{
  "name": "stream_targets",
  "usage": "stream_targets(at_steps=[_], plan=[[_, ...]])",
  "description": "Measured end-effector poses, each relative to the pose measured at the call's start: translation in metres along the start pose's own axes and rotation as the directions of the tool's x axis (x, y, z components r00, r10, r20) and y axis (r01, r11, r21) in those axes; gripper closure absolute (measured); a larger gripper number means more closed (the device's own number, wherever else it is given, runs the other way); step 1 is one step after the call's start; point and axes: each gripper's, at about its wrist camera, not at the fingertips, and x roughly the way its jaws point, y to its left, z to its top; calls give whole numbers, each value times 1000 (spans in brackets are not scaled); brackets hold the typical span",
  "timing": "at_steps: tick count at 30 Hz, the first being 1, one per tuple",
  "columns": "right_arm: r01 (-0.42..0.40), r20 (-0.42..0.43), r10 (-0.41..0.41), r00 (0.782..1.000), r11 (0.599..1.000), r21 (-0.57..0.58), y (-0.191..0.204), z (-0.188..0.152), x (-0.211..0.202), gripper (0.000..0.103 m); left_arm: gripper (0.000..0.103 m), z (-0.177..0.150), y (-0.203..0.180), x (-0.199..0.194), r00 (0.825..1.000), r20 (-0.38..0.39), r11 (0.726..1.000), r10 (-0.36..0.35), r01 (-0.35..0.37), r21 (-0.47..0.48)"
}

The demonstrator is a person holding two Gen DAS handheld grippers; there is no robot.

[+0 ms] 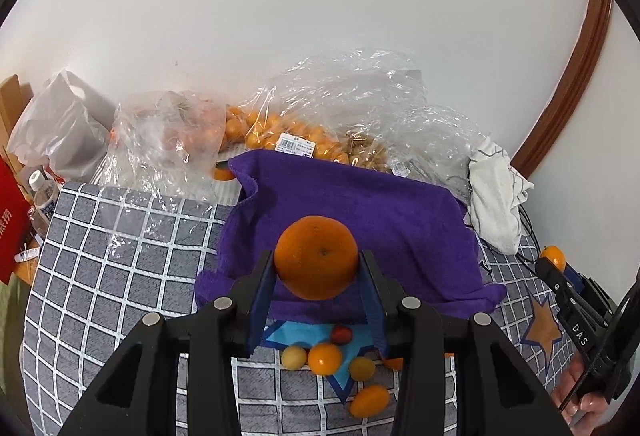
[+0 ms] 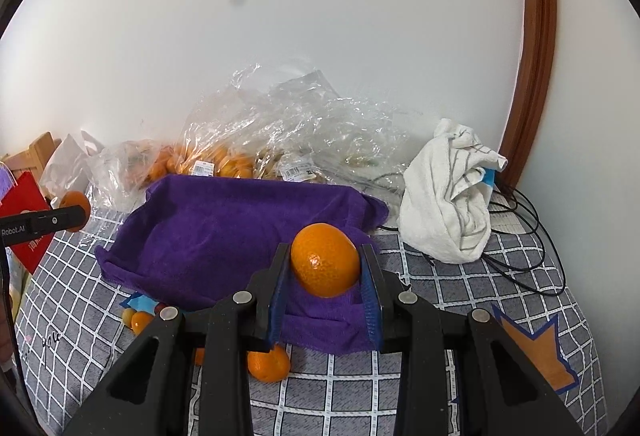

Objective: Organize fruits
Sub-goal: 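Lift both held oranges and carry them over the purple towel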

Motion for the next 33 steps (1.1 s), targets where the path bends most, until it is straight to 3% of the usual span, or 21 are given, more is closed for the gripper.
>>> stream_targets(at_steps=[11,25,33], plan=[[-13,-42,13,999,1000,-4,1,15,51,70,64,27,1,28,999,7,998,49,-49,44],[-58,-105,58,993,998,2,17,26,131,70,64,37,0,111,994,-88,998,61,-58,37],[-54,-178,50,983,998,-15,22,10,168,70,64,29,-4,149,985,-149,995,81,-73,63]])
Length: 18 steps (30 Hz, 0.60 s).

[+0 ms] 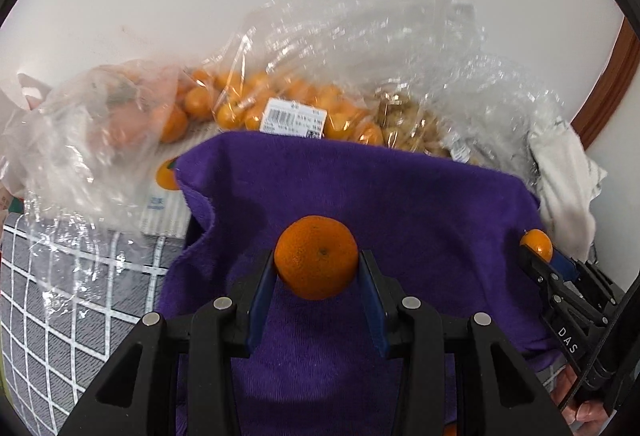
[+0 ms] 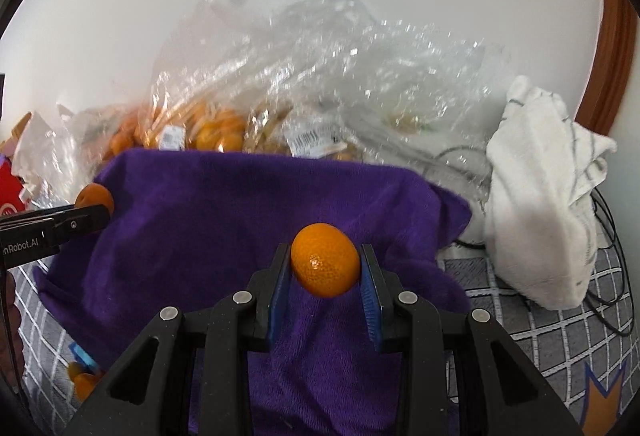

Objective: Organize fruits
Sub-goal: 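Lift both held oranges and carry them over the purple towel, then open both grippers to drop the oranges onto the purple towel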

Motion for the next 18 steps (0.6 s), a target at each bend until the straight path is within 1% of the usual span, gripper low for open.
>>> stream_targets(at_steps=[2,6,15,17,18], plan=[[13,-14,-13,1000,1000,-2,0,-2,6,70,64,-1,-2,6,1000,-13,1000,1,-1,5],[9,-31,-9,999,1000,5,-2,-3,15,70,64,-4,-4,15,1000,-27,1000,7,-6,24],[22,-53,-23,998,1000,-10,-2,-7,22,69,63,-8,0,26,998,-67,1000,10,-9,14],[23,-52,-23,998,1000,-8,-1,-7,22,64,63,-8,1,27,997,-73,1000,11,-10,16],[21,-54,-22,998,1000,-9,-1,-7,22,54,63,-8,0,27,997,-73,1000,11,-9,19]])
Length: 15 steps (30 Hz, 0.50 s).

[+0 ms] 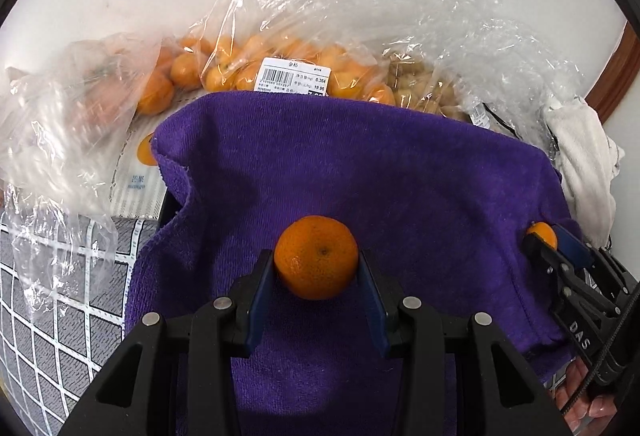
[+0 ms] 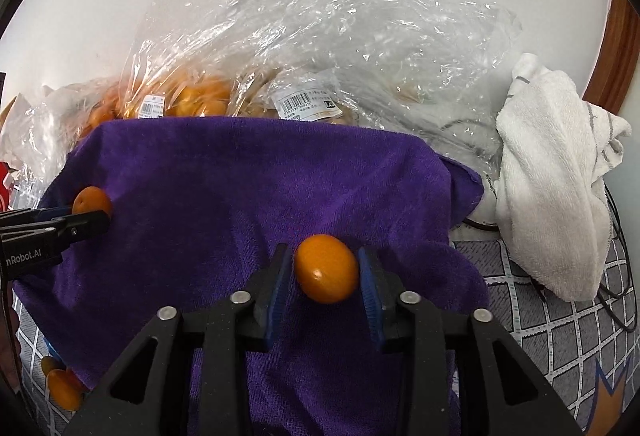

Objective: Organize fruits
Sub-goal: 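Open both grippers to drop the oranges onto the purple towel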

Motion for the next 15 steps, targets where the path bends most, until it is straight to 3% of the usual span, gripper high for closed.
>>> stream_targets(at_steps=[1,5,7,15], plan=[[-3,-3,3,1000,1000,-7,1,0,-1,45,63,0,-1,0,1000,-4,1000,0,0,6],[-10,24,11,1000,999,-49,7,1,-16,43,60,1,-2,-8,1000,8,1000,2,-2,9],[-6,41,8,999,999,-47,8,2,-28,38,51,6,-4,-16,1000,27,1000,1,-2,5],[25,143,-24,989,1000,-1,-1,-7,-96,36,50,-5,-3,-81,990,141,1000,10,-10,1]])
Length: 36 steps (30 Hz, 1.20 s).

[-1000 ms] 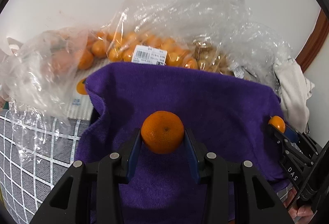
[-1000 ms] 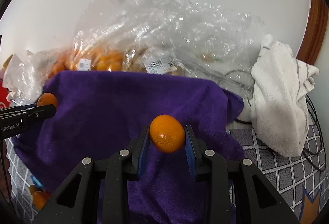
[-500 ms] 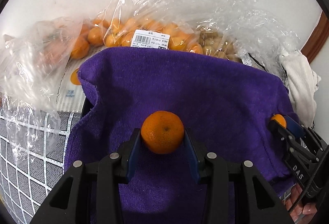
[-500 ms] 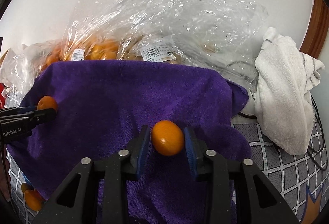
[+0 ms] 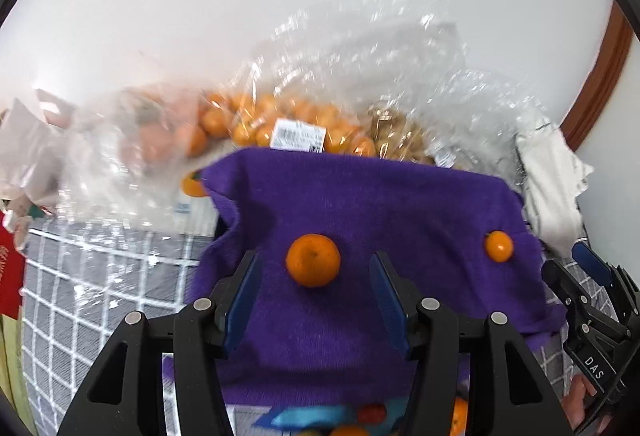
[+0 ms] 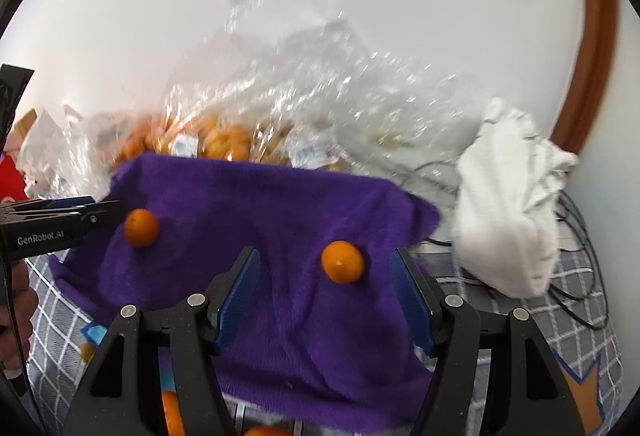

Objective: Organize fruits
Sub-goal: 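Open both grippers to drop the oranges onto the purple towel, then grasp a large orange with the right gripper while the left gripper grasps a yellow-green fruit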

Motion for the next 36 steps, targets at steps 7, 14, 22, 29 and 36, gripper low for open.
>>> stream_targets(at_steps=[7,14,22,29,36], plan=[[29,23,-30,999,999,27,-4,-23,-48,36,50,-24,11,-58,997,66,999,35,-36,1],[-13,-39,14,999,999,39,-3,-57,-75,37,50,-58,24,-98,992,120,999,47,-47,-6],[-50,-79,53,995,998,45,0,-88,-80,38,50,-93,38,-127,992,121,999,44,-42,-22],[-101,-145,100,984,995,1,12,-115,-52,56,50,-115,58,-122,997,57,997,45,-42,-63],[-135,-191,132,973,991,-2,20,-122,-24,56,44,-121,68,-120,997,57,995,51,-46,-91]])
